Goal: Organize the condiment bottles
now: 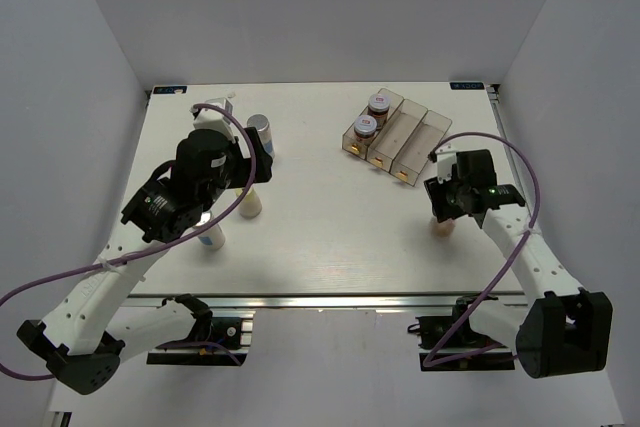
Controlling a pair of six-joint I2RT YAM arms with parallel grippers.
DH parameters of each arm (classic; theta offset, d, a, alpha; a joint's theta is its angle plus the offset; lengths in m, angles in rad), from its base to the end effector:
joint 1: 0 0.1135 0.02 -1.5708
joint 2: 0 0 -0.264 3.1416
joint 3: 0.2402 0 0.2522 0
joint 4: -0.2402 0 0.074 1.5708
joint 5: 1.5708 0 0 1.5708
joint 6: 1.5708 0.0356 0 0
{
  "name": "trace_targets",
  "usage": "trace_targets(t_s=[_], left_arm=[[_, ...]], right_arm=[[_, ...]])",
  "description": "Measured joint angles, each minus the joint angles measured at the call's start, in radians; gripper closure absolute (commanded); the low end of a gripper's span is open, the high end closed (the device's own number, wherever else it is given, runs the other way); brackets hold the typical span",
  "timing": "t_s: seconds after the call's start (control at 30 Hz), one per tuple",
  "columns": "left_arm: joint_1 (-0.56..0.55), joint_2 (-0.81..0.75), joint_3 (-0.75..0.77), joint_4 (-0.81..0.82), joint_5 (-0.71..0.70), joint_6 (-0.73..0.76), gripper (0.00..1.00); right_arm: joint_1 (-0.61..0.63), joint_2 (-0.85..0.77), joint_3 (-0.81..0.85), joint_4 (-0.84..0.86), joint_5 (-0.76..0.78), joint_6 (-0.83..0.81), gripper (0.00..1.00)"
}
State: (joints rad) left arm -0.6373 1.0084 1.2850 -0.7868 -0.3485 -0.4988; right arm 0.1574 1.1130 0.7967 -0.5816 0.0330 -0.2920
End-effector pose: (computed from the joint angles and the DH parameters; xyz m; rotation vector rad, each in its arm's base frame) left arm 0.1618 -0.1046 0.4090 -0.0694 2.0641 -0.3432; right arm 0.2205 0.0338 0.2454 -0.5366 2.4116 -0.0988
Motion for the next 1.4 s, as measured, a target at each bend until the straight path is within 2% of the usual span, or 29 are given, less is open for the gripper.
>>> trace_targets(t_s=[0.2,0.47,0.77,0.97,1.4], left_arm=[[0.0,0.0,0.0,-0.005,-0.006,0.001,0.06],[0.0,0.0,0.006,-0.026,-0.015,0.001,0.06],[0.0,0.003,0.016,-0.057,-0.029,-0.013,0.06],[0.0,0.003,0.016,-0.071,-0.034,-0.04,0.06],[0.0,0.021,0.006,-0.083,-0.038,-0.06,0.04]], right_arm=[[0.0,0.051,0.163,0.005,-0.104,0.0,1.0],[0.0,0.216,0.451,0.087,-0.228,0.085,1.0],[0.0,0.617,0.745,0.25,-0.245,0.184,1.0],[0.0,0.841,0.94,0.279,-0.217,0.203,1.0],[0.0,0.97,1.035,0.304,-0.125,0.122,1.0]])
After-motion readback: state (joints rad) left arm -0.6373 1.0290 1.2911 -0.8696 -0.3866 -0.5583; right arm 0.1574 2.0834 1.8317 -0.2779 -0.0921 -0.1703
